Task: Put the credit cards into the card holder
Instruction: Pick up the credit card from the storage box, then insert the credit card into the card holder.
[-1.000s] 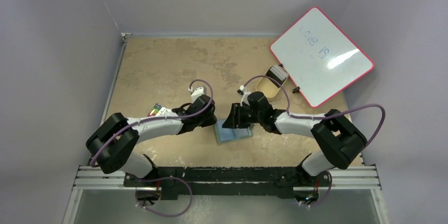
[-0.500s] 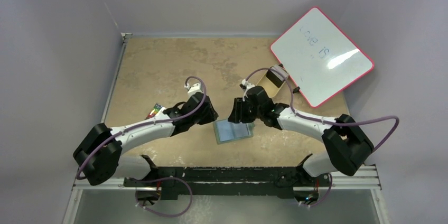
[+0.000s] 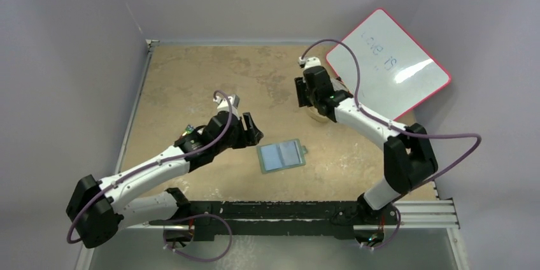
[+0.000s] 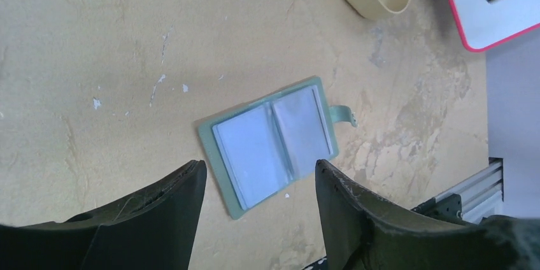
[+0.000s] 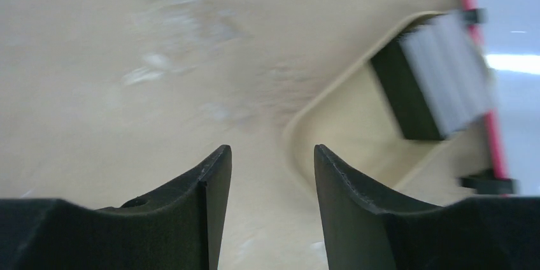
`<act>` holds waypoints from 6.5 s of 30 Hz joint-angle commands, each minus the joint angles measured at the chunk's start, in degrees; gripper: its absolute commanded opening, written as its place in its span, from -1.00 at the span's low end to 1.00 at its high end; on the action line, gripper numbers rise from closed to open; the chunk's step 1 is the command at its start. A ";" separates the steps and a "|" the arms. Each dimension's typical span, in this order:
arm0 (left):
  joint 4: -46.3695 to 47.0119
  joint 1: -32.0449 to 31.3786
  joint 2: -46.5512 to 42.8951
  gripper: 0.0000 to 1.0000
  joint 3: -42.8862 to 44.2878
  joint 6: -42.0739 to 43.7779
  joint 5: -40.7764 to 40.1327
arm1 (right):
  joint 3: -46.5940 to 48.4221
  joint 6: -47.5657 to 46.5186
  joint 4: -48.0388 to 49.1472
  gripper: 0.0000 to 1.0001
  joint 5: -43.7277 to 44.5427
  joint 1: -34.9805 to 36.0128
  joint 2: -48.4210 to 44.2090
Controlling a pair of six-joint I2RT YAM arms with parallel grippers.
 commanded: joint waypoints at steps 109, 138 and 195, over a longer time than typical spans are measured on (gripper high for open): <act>6.61 0.18 4.44 -0.04 -7.10 -4.71 1.04 | -29.25 31.98 25.20 -1.00 -38.41 -2.82 -20.72; 23.71 0.18 15.62 -0.92 -13.86 -6.27 5.48 | -40.17 31.05 40.48 -1.00 -37.32 -2.82 -10.36; 19.91 0.10 16.49 -0.92 -12.71 -6.34 2.96 | -41.90 36.31 40.45 -1.00 -43.91 -2.70 -4.31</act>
